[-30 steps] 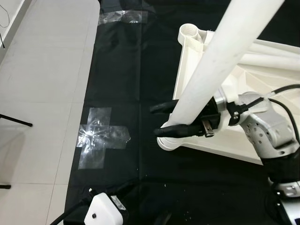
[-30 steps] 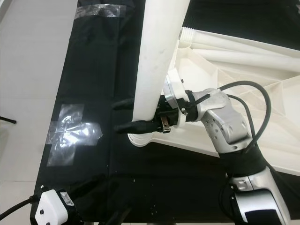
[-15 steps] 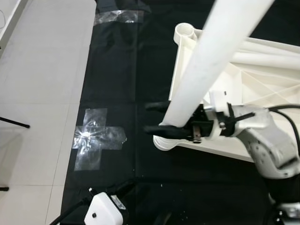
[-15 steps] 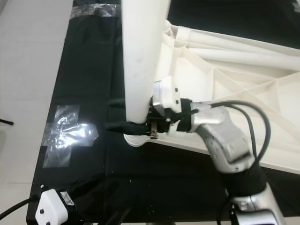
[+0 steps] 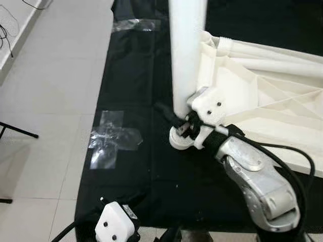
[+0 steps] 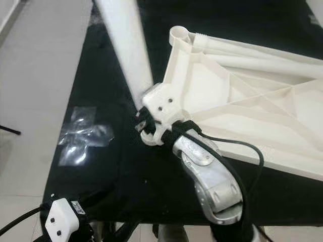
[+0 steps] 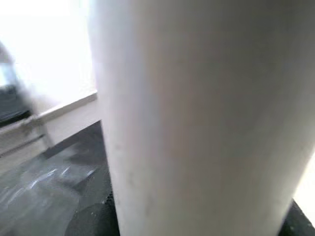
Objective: Building children table
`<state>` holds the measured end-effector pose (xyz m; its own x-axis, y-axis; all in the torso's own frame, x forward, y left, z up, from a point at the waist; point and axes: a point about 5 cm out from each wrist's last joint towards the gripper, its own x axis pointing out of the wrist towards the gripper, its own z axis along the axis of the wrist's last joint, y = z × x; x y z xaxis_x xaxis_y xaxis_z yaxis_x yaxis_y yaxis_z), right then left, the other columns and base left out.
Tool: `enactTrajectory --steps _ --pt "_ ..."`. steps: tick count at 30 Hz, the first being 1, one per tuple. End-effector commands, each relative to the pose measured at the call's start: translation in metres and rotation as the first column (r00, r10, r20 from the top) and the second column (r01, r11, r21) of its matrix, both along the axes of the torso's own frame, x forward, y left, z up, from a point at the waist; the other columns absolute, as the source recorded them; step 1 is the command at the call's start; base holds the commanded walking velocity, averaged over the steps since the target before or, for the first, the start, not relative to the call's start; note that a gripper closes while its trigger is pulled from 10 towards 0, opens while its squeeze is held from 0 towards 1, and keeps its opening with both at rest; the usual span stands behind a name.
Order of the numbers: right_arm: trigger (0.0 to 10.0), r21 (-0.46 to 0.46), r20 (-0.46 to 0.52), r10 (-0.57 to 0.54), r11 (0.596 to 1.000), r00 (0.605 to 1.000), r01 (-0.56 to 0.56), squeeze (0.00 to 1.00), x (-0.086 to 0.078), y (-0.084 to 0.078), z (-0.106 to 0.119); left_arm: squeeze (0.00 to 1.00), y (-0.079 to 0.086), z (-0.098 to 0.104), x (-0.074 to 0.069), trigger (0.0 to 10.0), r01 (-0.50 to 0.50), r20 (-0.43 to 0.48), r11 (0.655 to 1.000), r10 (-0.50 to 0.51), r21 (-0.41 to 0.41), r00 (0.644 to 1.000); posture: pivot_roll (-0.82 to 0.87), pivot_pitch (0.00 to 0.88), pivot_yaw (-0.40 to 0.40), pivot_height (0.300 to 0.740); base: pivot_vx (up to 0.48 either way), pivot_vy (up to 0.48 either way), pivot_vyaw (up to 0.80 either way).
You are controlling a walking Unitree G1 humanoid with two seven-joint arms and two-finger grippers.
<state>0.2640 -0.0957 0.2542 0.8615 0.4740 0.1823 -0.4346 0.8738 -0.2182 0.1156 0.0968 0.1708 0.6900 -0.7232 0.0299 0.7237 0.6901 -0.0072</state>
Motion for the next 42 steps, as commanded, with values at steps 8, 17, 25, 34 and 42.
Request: enactTrajectory --steps 8,17,25,34,42 --pt "10.0 0.140 -0.230 -0.144 0.974 0.962 0.180 0.00 -0.002 -0.002 -0.044 0.00 0.003 -0.009 0.006 10.0 0.007 -0.018 1.000 -0.006 0.005 1.000 0.02 0.350 -0.033 0.740 0.000 0.000 0.00" --pt "10.0 0.186 -0.179 -0.129 0.969 0.975 0.163 0.00 -0.009 0.003 -0.044 0.00 0.005 -0.011 0.009 10.0 0.010 -0.009 1.000 -0.010 0.012 1.000 0.03 0.345 -0.022 0.740 0.000 0.000 0.00" --pt "10.0 0.172 -0.150 -0.089 0.978 0.985 0.114 0.00 -0.011 0.006 -0.047 0.00 0.006 -0.011 0.012 10.0 0.009 0.000 1.000 -0.009 0.015 1.000 0.03 0.346 -0.022 0.740 0.000 0.000 0.00" --pt "10.0 0.034 -0.065 0.171 0.985 0.983 -0.169 0.00 -0.014 0.024 -0.044 0.00 0.006 -0.011 0.014 10.0 0.008 0.005 1.000 -0.008 0.015 1.000 0.03 0.343 -0.026 0.740 0.000 0.000 0.00" --pt "10.0 0.036 -0.107 0.305 0.952 0.946 -0.303 0.00 -0.007 0.026 -0.037 0.00 0.007 -0.011 0.014 10.0 0.006 0.009 1.000 -0.007 0.016 1.000 0.04 0.343 -0.030 0.740 0.000 0.000 0.00"
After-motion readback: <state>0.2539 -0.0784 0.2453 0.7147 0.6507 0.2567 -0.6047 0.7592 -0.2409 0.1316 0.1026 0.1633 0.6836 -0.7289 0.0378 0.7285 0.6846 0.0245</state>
